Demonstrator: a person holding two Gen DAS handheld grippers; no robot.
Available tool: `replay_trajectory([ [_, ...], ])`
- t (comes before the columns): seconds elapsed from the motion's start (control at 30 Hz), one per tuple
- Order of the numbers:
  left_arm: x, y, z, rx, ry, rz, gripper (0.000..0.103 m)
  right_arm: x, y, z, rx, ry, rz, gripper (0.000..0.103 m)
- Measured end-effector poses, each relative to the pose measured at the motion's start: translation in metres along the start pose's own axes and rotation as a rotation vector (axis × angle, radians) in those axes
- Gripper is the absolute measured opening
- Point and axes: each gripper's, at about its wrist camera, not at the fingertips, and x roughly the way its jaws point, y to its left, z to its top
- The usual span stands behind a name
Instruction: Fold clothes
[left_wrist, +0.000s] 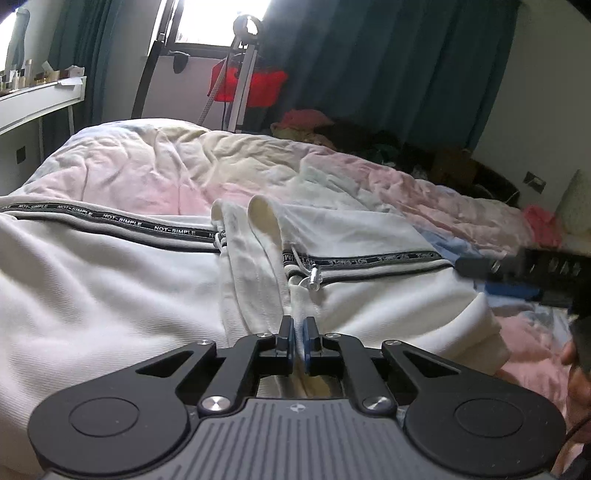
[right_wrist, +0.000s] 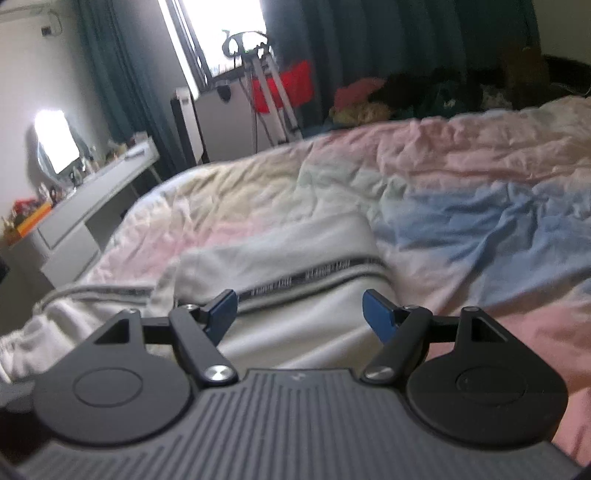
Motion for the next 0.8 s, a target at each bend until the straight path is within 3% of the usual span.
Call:
replay_trajectory([
  [0.1, -0.007, 0.001, 0.0, -0.001, 0.001, 0.001, 0.014, 0.014, 0.001, -0.007, -0.015, 0.025, -0.029, 0.076],
  [0.2, -0.026, 0.004, 0.003, 0.022, -0.024, 0.06, 0.031, 0.022, 0.006, -0.012, -0.036, 0.032, -0.052, 0.078],
  [0.27, -0.042, 0.013, 0.003, 0.008, -0.045, 0.105, 0.056, 0.023, 0.009, -0.014, -0.055, 0.031, -0.063, 0.078],
  [0.33, -0.057, 0.028, 0.003, -0.034, -0.033, 0.141, 0.063, 0.022, 0.008, -0.014, -0.045, 0.032, -0.06, 0.078],
  [0.43, -0.08, 0.062, 0.003, -0.157, 0.003, 0.223, 0.086, 0.02, 0.006, -0.014, -0.023, 0.034, -0.053, 0.078],
  [0.6, -0.114, 0.134, 0.001, -0.435, 0.134, 0.322, 0.087, 0.017, 0.003, -0.013, 0.014, 0.038, -0.041, 0.078],
  [0.7, -0.141, 0.184, -0.009, -0.654, 0.162, 0.34, 0.09, 0.017, 0.002, -0.012, 0.029, 0.041, -0.037, 0.078],
  [0.8, -0.151, 0.222, -0.016, -0.806, 0.178, 0.353, 0.09, 0.017, 0.003, -0.011, 0.03, 0.048, -0.04, 0.078],
])
